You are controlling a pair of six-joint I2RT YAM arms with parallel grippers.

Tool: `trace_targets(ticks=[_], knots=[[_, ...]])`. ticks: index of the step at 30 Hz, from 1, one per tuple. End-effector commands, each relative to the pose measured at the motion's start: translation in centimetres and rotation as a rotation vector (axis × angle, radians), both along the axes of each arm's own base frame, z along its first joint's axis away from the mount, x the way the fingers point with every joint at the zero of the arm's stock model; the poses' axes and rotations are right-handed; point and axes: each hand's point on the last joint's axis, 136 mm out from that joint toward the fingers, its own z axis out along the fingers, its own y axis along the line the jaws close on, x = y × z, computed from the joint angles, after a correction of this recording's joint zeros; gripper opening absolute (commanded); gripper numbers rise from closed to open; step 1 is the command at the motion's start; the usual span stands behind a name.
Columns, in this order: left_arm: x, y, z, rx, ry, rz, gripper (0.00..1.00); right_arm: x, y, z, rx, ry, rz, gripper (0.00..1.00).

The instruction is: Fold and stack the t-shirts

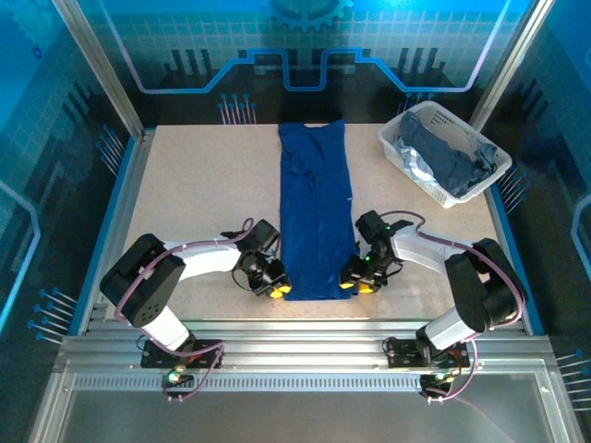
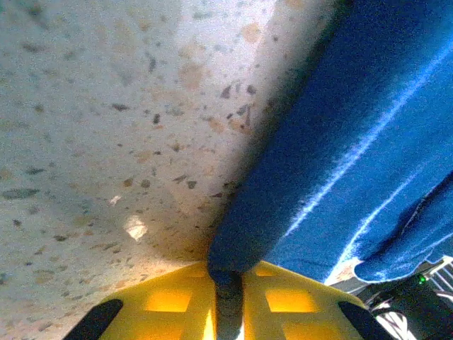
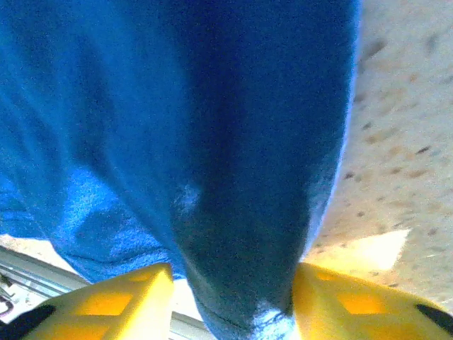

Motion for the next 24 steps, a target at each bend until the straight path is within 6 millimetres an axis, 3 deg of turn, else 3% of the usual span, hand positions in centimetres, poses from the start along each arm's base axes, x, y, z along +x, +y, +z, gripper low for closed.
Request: trace_targets(ticks=[1,4,7,16,21,24], knots=[[0.7,-1.0,-0.5,-0.018,-0.056,-0.014,0.08,-0.5,-0.2,0.0,-0.025,0.020,-0.005,0.39],[0.3,-0.3,-0.3,0.004,-0.062,-0.019,0.00,-0.3,-0.7,-0.4,-0.060,0.014,-0.018,0.21],[-0.2,0.3,-0.1,0.024,-0.065,-0.032,0.00,-0.1,-1.1,-0.4,-0.088,0.012,-0.025,0.06],[-3.3,1.1,0.7,-0.007,-0.007,-0.072,0.00,-2.6,-1.6,1.3,-0.067,0.033,0.004,0.00],[-5.2,-0.2,2.0,-0.084,0.008,-0.122,0.00,-4.7,-0.8,2.1,-0.002,0.080,0.036,0.00],[-5.1,-0.7,3.0,-0.110,-0.025,-0.108,0.00,-5.2,-0.6,2.6,0.020,0.093,0.039,0.00]])
